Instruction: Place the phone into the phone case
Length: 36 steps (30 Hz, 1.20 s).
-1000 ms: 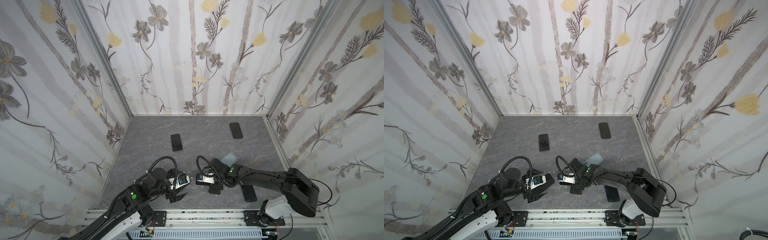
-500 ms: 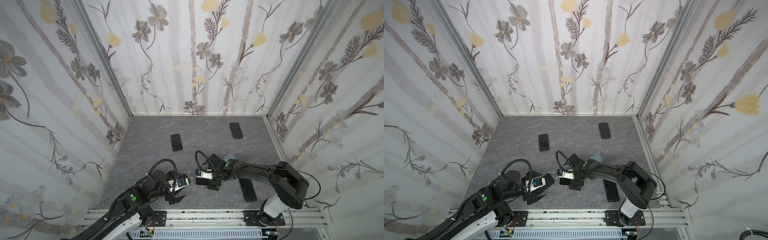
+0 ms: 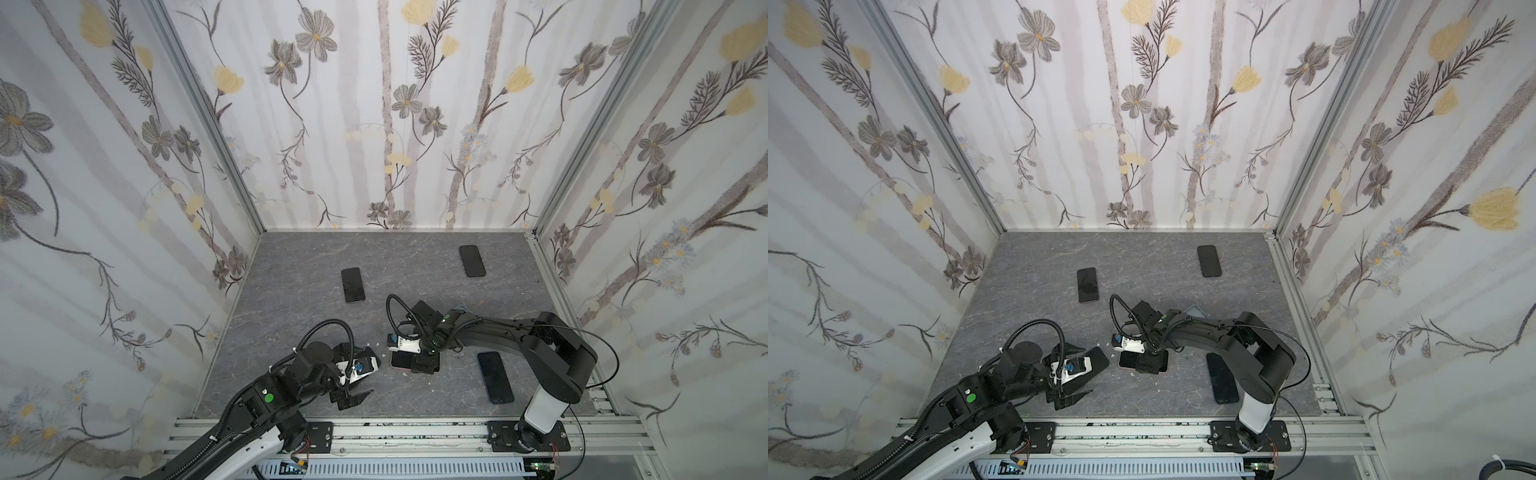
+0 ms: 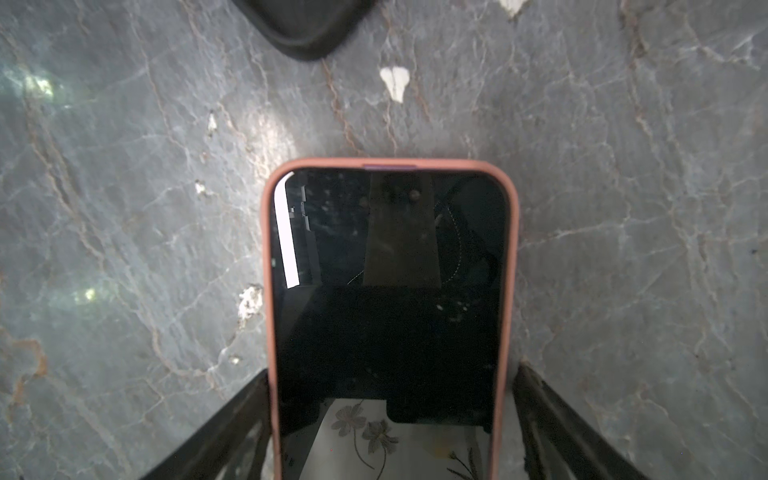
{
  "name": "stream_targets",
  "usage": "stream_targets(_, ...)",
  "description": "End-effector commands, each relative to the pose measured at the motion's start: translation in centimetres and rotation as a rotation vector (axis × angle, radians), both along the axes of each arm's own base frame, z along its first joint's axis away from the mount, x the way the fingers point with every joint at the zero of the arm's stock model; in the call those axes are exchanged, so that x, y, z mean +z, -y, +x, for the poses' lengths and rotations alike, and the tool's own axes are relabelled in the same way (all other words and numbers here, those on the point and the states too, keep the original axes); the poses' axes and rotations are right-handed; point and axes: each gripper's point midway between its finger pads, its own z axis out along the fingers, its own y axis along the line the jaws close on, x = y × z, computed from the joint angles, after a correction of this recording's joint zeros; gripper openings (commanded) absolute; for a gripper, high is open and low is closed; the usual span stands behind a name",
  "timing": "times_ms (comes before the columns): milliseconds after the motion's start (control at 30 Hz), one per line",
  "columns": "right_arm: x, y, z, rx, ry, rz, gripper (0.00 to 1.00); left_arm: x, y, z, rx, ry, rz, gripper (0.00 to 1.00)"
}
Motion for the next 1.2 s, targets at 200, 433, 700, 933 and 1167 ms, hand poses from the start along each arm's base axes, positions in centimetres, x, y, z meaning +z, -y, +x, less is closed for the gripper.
stream_targets(200, -1.6, 1.9, -0.6, -0.089, -0.088, -0.081, 0.76, 0.4, 0.1, 0.4, 0.003, 0.043, -0.014, 1.0)
stream_targets(433, -1.9, 1.3, 2.3, -0.27, -0.081, -0.072, 0.74, 0.7, 0.1, 0.7, 0.014, 0.059, -0.023, 1.0)
stream_targets(700, -2.5, 0.9, 10.2, -0.685, -0.06, -0.05, 0.74, 1.0, 0.2, 1.0, 0.032, 0.082, -0.041, 1.0)
stream_targets(933, -3.3, 0.8, 15.9, -0.939, -0.037, -0.023, 0.74, 1.1, 0.3, 1.1, 0.03, 0.098, -0.046, 1.0)
stream_targets(1167, -4.4, 1.7, 21.3, -1.152, -0.034, 0.0, 0.72, 1.3, 0.4, 1.1, 0.035, 0.109, -0.054, 1.0)
